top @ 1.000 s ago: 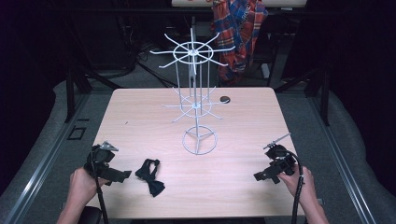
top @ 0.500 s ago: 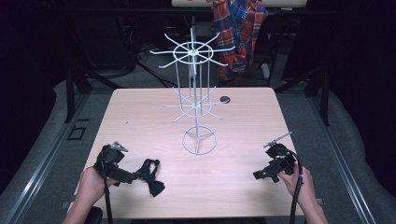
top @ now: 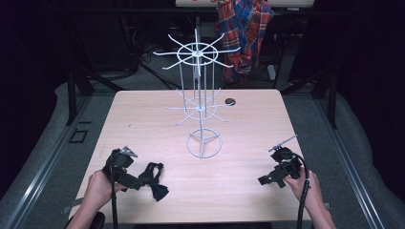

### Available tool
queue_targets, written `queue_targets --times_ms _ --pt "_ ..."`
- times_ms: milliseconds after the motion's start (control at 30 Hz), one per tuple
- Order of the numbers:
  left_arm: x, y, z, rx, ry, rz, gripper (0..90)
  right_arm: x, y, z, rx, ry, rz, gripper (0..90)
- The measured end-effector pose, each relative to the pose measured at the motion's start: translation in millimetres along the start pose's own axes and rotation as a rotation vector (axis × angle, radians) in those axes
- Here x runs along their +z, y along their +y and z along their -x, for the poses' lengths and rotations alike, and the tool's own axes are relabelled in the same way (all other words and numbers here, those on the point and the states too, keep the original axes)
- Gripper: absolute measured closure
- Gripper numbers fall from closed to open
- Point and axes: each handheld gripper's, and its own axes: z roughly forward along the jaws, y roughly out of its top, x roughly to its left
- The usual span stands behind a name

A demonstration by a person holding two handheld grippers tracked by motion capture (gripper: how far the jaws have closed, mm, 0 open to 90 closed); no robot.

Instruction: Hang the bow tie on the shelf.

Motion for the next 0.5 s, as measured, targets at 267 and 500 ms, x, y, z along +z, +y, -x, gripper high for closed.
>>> queue_targets --times_ms 267,500 --pt "6.0 17.6 13.2 0.033 -0.001 0.03 0.0 -1.7 0.2 -0.1 -0.004 0.036 0.015 3.7" --pt "17.0 20.7 20.5 0.062 -0.008 -0.02 0.0 -1.4 0.7 1.0 -0.011 0.023 -0.001 3.8"
